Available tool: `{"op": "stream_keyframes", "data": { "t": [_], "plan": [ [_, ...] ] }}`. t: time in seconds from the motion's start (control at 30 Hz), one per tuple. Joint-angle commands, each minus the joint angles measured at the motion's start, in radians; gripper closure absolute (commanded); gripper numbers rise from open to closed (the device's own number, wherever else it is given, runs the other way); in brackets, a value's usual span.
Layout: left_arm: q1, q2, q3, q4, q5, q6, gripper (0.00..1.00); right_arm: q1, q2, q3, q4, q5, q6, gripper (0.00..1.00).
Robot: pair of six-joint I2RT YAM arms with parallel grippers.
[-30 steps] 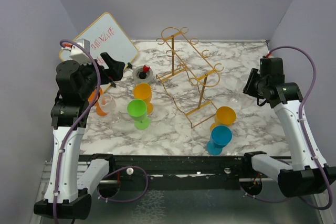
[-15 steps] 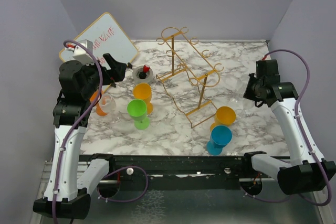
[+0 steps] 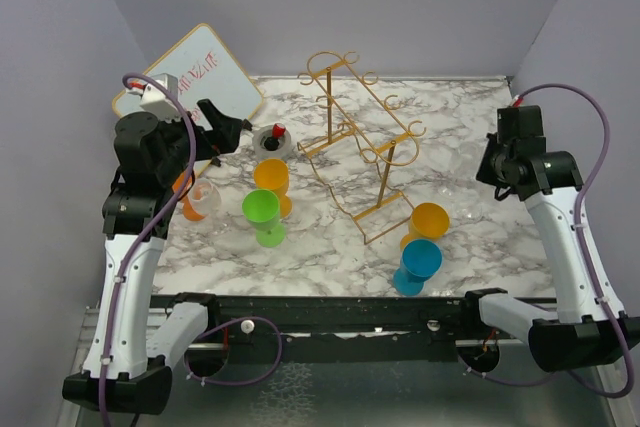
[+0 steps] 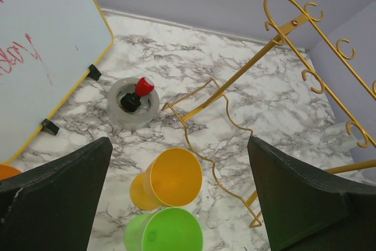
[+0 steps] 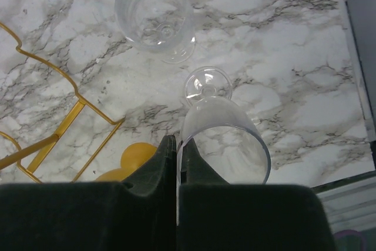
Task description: Place the wine glass upside down on the wine glass rack
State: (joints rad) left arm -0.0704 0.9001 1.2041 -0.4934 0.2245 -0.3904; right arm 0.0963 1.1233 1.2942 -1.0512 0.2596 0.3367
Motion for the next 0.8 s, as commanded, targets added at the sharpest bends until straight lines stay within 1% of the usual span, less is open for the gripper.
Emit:
{"op": "stream_keyframes", "data": {
  "t": [0.0, 0.1, 0.23, 0.33, 0.4, 0.47, 0.53, 0.63, 0.67, 0.77],
  "plan": [
    [-0.007, 0.022, 0.048, 0.043, 0.020, -0.034, 0.01, -0.005, -0.038, 0.083, -0.063, 0.166, 0.004, 0.99],
    [-0.009, 0.052, 0.079, 0.062, 0.036, -0.067, 0.01, -0.004, -0.046, 0.143, -0.060, 0.242, 0.013, 1.00],
    [-0.012, 0.105, 0.139, 0.083, 0.094, -0.114, 0.01, -0.004, -0.037, 0.239, 0.005, 0.300, 0.019, 1.00],
    [-0.012, 0.148, 0.176, 0.125, 0.173, -0.183, 0.01, -0.004, -0.029, 0.320, 0.085, 0.289, 0.026, 0.99],
    [-0.013, 0.175, 0.186, 0.197, 0.235, -0.251, 0.01, -0.005, -0.034, 0.356, 0.153, 0.278, 0.035, 1.00],
    [-0.015, 0.198, 0.188, 0.275, 0.282, -0.336, 0.01, -0.005, -0.046, 0.369, 0.229, 0.249, 0.041, 0.99],
    [-0.022, 0.210, 0.172, 0.374, 0.300, -0.442, 0.02, -0.005, -0.067, 0.359, 0.337, 0.192, 0.045, 1.00],
    [-0.057, 0.215, 0.121, 0.586, 0.315, -0.601, 0.02, -0.004, -0.111, 0.317, 0.486, 0.074, 0.070, 1.00],
    [-0.074, 0.223, 0.125, 0.620, 0.310, -0.633, 0.02, -0.005, -0.127, 0.300, 0.536, 0.037, 0.082, 1.00],
    [-0.134, 0.273, 0.174, 0.638, 0.284, -0.683, 0.01, -0.006, -0.175, 0.239, 0.688, -0.063, 0.123, 1.00]
  ]
}}
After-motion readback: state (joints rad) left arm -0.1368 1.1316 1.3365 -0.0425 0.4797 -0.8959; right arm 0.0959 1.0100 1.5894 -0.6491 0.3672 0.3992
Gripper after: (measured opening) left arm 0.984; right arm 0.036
